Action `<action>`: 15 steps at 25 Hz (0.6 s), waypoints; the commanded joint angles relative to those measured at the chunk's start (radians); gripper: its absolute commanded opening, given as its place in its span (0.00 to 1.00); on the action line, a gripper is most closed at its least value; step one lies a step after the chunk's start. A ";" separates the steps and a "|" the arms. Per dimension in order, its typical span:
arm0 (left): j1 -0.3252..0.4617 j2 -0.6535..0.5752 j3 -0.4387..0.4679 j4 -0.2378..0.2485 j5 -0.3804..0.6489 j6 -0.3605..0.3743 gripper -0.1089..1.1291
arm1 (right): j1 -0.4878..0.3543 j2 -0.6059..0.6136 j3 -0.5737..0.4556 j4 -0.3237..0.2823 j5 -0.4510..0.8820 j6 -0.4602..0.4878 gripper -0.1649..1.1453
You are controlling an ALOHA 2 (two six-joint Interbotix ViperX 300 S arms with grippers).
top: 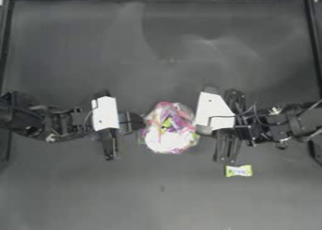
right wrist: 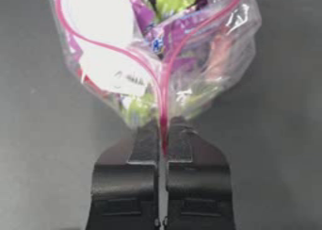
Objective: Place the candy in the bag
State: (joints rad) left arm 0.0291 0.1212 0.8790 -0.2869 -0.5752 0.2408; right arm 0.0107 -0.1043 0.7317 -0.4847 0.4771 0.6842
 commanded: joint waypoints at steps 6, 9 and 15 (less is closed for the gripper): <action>-0.005 -0.018 -0.018 0.003 -0.005 0.002 0.17 | -0.002 -0.015 -0.005 0.005 -0.009 -0.009 0.19; -0.006 -0.020 -0.018 0.003 -0.005 0.002 0.17 | -0.002 -0.017 -0.008 0.005 -0.035 -0.014 0.30; -0.012 -0.020 -0.017 0.003 -0.005 0.002 0.17 | -0.003 -0.038 -0.012 0.038 -0.069 -0.011 0.79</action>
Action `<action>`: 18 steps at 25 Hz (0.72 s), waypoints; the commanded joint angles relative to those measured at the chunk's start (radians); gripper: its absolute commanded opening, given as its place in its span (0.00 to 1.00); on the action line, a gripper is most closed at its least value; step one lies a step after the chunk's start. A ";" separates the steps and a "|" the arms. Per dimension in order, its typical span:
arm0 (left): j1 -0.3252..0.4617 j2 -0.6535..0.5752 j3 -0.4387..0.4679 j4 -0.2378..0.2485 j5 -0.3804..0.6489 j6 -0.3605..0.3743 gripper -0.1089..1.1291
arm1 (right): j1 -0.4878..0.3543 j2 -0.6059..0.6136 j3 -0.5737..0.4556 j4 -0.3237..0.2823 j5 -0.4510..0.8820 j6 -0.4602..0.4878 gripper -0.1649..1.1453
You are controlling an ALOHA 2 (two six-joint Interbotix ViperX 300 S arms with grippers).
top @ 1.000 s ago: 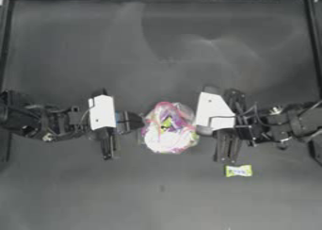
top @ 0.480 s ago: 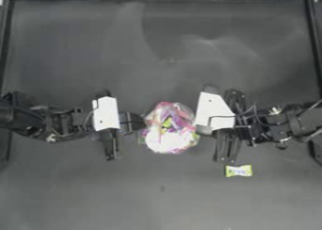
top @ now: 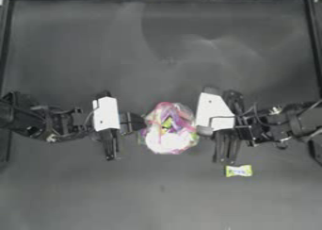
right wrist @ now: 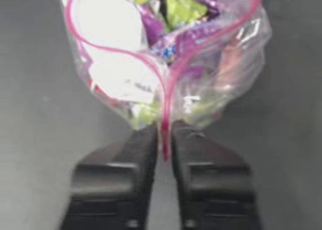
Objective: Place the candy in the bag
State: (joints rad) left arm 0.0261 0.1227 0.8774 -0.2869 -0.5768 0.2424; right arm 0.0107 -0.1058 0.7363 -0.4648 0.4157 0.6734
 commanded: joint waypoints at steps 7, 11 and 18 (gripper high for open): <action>-0.009 -0.023 -0.014 0.002 -0.005 0.000 0.17 | -0.003 -0.115 -0.017 0.020 0.095 -0.008 0.90; -0.009 -0.021 -0.015 0.003 -0.003 0.000 0.17 | 0.020 -0.176 -0.015 0.032 0.166 -0.009 0.90; -0.011 -0.021 -0.011 0.003 -0.003 -0.002 0.17 | 0.118 -0.242 -0.008 0.123 0.290 -0.009 0.90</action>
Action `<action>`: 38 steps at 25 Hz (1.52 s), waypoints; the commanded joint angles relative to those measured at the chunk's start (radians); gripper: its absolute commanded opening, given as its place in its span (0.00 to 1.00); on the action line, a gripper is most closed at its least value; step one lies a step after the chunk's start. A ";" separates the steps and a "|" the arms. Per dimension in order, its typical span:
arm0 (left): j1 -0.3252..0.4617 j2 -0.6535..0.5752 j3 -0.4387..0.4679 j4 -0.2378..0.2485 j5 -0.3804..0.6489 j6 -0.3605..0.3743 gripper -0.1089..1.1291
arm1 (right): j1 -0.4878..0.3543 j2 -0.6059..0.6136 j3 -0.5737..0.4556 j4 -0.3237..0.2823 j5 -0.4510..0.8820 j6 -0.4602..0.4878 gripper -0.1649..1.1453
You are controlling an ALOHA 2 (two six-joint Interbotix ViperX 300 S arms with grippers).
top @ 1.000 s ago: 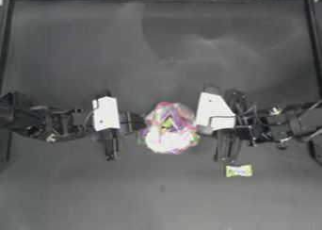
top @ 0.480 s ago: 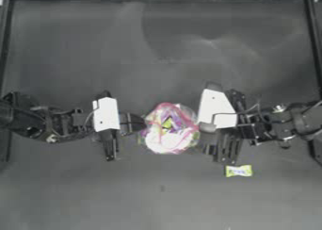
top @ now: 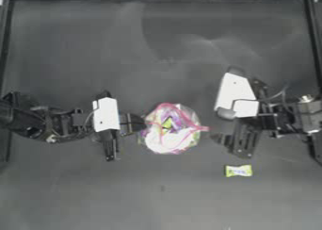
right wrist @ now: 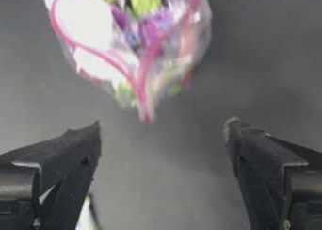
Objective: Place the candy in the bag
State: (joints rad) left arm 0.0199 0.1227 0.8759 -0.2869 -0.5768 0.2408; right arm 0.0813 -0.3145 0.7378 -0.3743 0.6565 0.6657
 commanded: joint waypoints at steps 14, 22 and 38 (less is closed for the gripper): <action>-0.008 -0.021 -0.009 0.002 -0.005 0.000 0.17 | 0.175 -0.012 0.017 0.158 0.140 -0.026 0.90; -0.006 -0.021 -0.011 0.002 -0.003 0.000 0.17 | 0.199 0.069 0.032 0.172 0.133 -0.038 0.90; -0.006 -0.015 -0.012 0.003 -0.003 -0.003 0.17 | 0.209 0.172 0.074 0.183 -0.011 -0.009 0.90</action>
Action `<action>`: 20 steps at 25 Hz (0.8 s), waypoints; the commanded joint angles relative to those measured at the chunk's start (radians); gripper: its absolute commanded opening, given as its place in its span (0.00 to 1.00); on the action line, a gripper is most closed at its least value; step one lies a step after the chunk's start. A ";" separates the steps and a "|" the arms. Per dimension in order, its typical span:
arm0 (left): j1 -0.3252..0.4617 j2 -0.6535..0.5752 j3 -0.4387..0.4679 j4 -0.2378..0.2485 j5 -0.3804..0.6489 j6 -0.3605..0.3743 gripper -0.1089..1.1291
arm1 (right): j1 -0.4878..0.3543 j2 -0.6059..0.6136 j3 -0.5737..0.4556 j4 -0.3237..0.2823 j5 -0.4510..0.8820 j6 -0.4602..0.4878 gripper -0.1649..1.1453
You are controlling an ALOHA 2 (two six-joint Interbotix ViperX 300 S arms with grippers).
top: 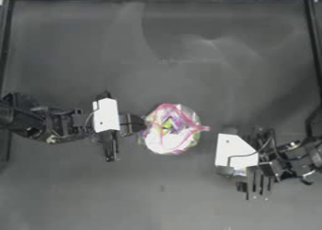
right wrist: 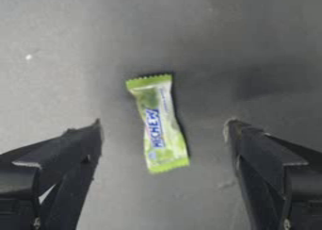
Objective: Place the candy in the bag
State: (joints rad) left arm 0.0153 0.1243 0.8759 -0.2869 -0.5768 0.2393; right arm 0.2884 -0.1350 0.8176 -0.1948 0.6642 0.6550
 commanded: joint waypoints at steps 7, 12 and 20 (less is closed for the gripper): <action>-0.002 -0.017 -0.012 0.002 -0.005 -0.003 0.17 | 0.002 0.031 -0.003 0.005 -0.026 0.005 0.90; -0.003 -0.017 -0.014 0.002 -0.003 -0.005 0.17 | 0.002 0.052 -0.002 0.006 -0.048 0.005 0.90; -0.003 -0.017 -0.014 0.002 -0.005 -0.006 0.17 | 0.002 0.075 0.002 0.005 -0.066 0.017 0.89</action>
State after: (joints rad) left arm 0.0153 0.1227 0.8774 -0.2869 -0.5752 0.2347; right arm 0.2884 -0.0445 0.8237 -0.1902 0.6059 0.6688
